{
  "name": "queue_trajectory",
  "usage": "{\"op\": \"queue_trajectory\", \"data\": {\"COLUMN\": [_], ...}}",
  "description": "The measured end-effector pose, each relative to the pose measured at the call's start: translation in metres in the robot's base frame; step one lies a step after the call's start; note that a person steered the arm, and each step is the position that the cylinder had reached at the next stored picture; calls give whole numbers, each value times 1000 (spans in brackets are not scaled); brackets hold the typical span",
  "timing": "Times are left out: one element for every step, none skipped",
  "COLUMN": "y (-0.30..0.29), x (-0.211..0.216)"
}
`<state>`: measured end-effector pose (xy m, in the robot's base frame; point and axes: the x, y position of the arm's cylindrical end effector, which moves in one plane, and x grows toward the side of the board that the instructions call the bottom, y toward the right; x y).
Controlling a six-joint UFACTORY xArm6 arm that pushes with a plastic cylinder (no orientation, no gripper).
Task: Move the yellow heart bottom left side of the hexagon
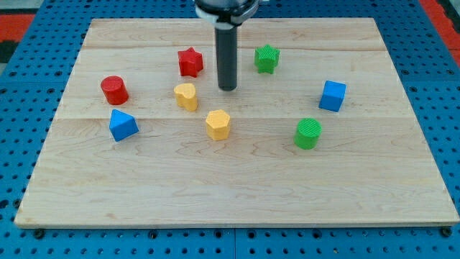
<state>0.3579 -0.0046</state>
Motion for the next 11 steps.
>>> {"op": "queue_trajectory", "data": {"y": [-81,-98,-101,-68,-73,-113,-107,-89,-56,-56,-52], "x": [6,38,51,3,39,60,85,39,66,107,107]}}
